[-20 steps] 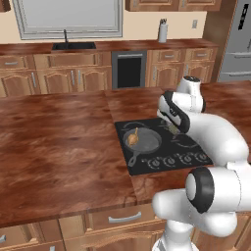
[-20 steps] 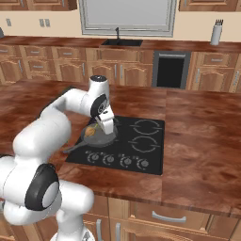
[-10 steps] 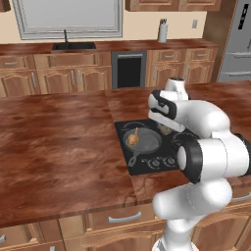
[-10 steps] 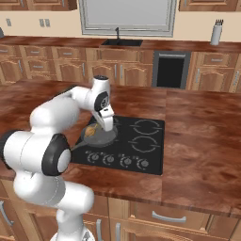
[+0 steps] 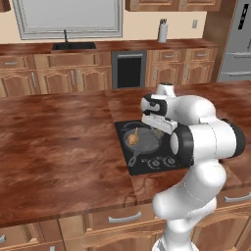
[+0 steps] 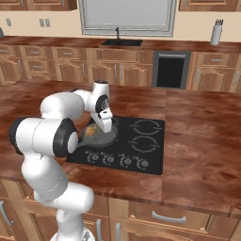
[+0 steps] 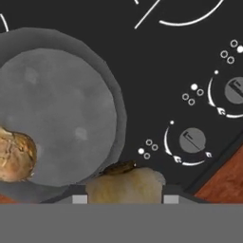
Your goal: Put the garlic and onion in the pan. Then turn on the front left burner and set the heat to medium.
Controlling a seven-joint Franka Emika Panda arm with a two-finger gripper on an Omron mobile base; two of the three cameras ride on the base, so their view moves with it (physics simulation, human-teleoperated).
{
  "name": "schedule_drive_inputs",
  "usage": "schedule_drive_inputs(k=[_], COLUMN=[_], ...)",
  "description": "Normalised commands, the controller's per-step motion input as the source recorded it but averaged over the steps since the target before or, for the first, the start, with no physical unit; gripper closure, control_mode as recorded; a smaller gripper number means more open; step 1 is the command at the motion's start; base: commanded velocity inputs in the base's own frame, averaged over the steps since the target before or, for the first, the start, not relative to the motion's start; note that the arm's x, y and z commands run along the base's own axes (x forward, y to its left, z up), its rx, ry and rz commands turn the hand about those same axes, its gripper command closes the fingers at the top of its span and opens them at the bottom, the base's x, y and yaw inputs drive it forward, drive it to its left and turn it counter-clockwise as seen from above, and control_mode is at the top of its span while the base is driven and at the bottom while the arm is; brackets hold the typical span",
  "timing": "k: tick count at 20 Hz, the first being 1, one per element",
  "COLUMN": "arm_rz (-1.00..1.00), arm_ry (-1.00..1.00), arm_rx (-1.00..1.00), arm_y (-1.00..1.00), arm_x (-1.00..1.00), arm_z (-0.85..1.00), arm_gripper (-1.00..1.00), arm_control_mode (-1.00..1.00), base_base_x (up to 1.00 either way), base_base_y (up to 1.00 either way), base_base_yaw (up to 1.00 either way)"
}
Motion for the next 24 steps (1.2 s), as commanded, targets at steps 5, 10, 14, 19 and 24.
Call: schedule_drive_inputs(k=[5,10,14,19,24], arm_rz=[0.0,0.0,0.0,0.0,0.0], arm_ry=[0.03,0.04,0.04,0.03,0.01], arm_rx=[0.0,0.0,0.0,0.0,0.0], arm_y=[0.16,0.18,0.14,0.12,0.13], arm_x=[0.33,0.37,0.38,0.34,0.31], arm_z=[-0.4,-0.34,-0.32,-0.3,-0.28], arm_gripper=[1.0,1.0,1.0,1.0,1.0], arm_control_mode=[-1.0,-1.0,-1.0,-1.0,-1.0], base_base_x=[0.0,0.0,0.0,0.0,0.0], base_base_y=[0.0,0.0,0.0,0.0,0.0], base_base_yaw=[0.0,0.0,0.0,0.0,0.0])
